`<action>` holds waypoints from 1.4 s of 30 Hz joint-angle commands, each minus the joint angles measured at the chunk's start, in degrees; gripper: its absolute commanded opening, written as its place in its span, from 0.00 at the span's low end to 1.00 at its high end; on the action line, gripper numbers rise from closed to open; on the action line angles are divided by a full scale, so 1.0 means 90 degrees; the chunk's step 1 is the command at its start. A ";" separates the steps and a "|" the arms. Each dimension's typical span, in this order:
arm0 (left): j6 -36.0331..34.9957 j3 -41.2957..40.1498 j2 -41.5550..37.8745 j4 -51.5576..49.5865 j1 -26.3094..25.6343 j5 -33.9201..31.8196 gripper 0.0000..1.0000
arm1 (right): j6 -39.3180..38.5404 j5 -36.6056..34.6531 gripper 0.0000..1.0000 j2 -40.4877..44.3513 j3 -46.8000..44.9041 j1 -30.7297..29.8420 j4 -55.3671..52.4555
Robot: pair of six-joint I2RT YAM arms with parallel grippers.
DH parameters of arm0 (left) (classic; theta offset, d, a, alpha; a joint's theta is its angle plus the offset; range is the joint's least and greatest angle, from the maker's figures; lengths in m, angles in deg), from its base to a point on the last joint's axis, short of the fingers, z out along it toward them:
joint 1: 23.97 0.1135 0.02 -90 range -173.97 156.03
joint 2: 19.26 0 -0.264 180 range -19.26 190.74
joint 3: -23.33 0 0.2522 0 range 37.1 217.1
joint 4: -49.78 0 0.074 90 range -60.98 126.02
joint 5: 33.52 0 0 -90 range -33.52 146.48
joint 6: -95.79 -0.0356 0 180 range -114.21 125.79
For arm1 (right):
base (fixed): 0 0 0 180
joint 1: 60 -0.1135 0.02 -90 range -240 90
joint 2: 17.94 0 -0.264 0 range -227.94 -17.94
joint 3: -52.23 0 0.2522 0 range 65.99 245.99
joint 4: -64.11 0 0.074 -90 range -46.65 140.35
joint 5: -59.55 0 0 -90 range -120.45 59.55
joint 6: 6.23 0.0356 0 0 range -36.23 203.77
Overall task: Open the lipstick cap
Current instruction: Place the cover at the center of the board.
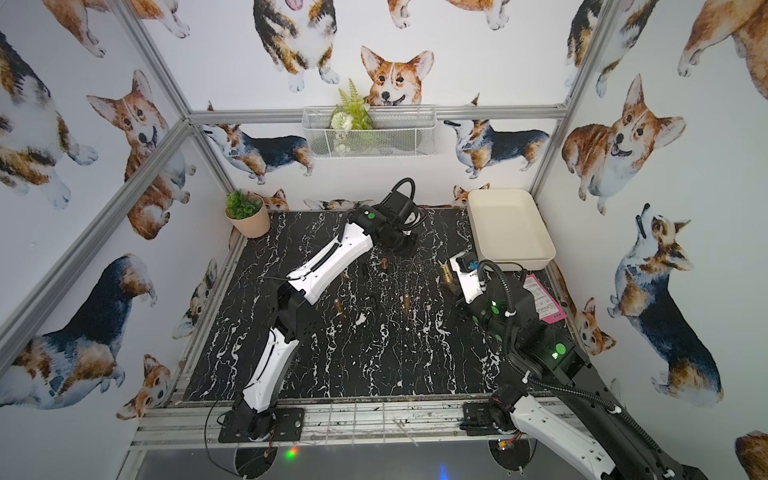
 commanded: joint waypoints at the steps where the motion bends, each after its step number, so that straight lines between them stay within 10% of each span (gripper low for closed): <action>1: 0.0037 -0.0013 0.0428 0.0756 -0.0015 -0.0840 0.00 | -0.0120 -0.0236 0.00 0.0005 -0.0092 -0.0005 0.0285; 42: 0.0629 -0.1407 0.1173 0.2094 -0.0025 -0.1648 0.07 | -0.0315 -0.0302 0.00 -0.0261 -0.0262 -0.0005 0.0333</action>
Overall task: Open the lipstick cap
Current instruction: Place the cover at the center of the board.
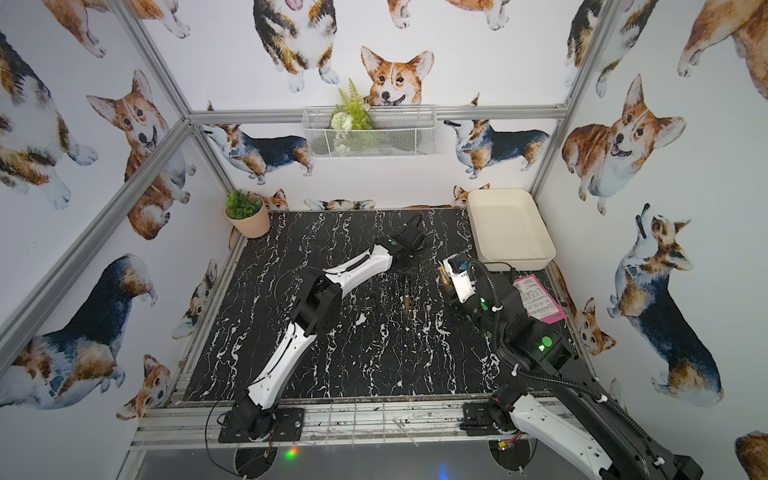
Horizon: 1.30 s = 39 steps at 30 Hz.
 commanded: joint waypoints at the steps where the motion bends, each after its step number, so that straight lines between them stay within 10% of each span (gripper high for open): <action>1: 0.0125 -0.0109 -0.0103 0.0085 -0.0005 -0.0087 0.09 | -0.0070 -0.0094 0.00 0.0011 -0.0003 -0.0013 0.0185; 29: 0.0059 0.0373 -0.0370 -0.0249 0.0064 0.0042 0.51 | -0.0029 -0.0124 0.00 0.0080 0.0032 -0.0005 0.0078; 39: 0.0653 -0.0285 -0.2016 -0.0127 0.0655 0.1987 0.56 | -0.0235 0.0023 0.00 -0.0325 0.0452 -0.0005 -0.0109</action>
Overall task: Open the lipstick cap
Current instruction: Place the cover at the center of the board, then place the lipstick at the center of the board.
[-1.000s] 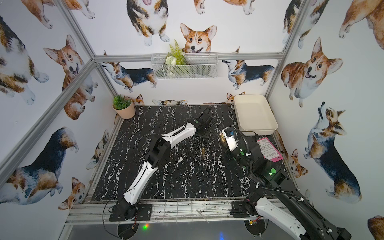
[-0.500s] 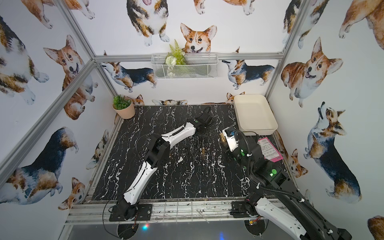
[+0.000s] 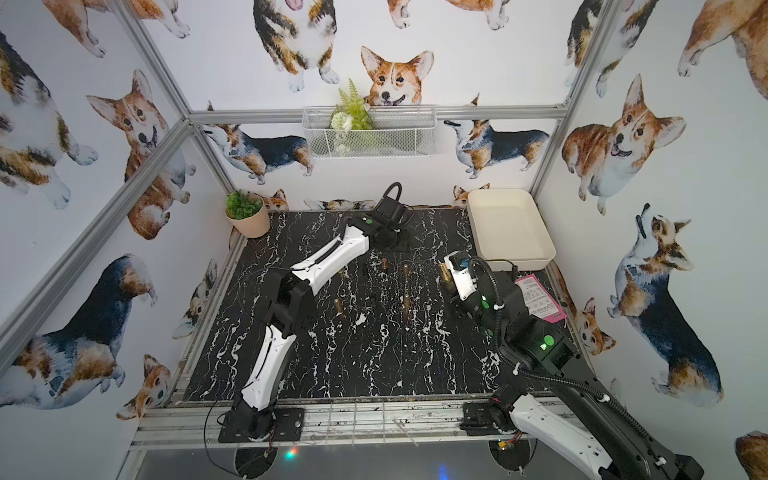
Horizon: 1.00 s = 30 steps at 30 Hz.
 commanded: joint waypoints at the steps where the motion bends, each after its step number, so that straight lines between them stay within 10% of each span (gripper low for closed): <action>1: 0.0125 -0.0052 -0.0443 -0.0122 0.0028 0.0957 0.56 | -0.0179 0.0140 0.00 -0.0178 0.0215 -0.0009 -0.0029; 9: -0.0048 -0.0796 -0.1745 -0.0480 0.0282 0.2266 0.60 | -0.0162 0.0626 0.00 -0.0774 0.0393 -0.0008 0.0131; 15: 0.1333 -0.2983 -0.3092 0.1679 0.0866 0.4601 0.59 | 0.0107 0.1044 0.00 -0.1132 0.0419 -0.0005 0.0440; 30: 0.0918 -0.3008 -0.3537 0.0956 0.0654 0.5245 0.59 | 0.0212 0.1528 0.00 -0.2035 0.0765 -0.0015 0.0694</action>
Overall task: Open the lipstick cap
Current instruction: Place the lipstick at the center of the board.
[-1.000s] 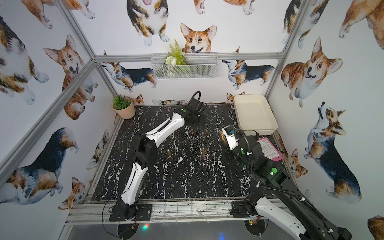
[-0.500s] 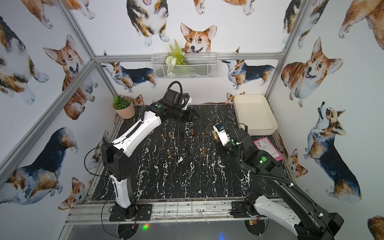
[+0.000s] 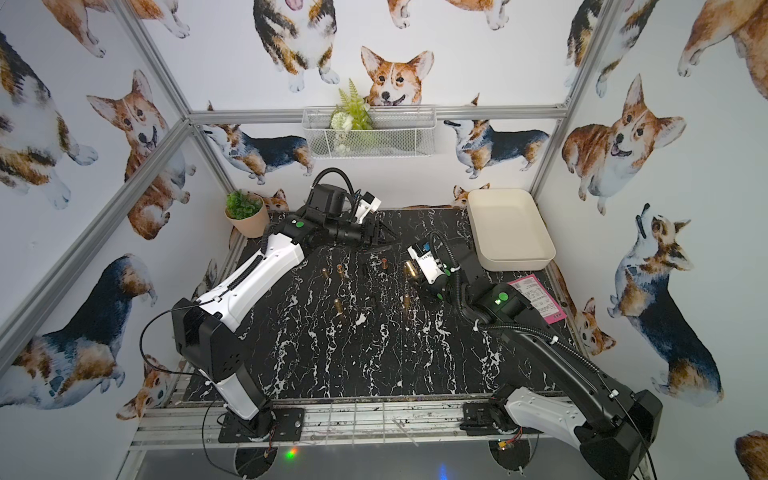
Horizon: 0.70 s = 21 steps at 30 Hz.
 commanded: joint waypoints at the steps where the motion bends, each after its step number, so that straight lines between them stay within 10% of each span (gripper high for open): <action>1: -0.0185 0.0171 0.0013 -0.0366 -0.0071 0.0152 0.58 | 0.0097 -0.0004 0.00 -0.0046 0.0071 -0.0015 0.0358; 21: -0.0818 0.0924 0.0664 -0.1440 -0.0557 -0.0073 0.40 | -0.0062 -0.0098 0.00 -0.0342 0.0159 -0.0015 0.0284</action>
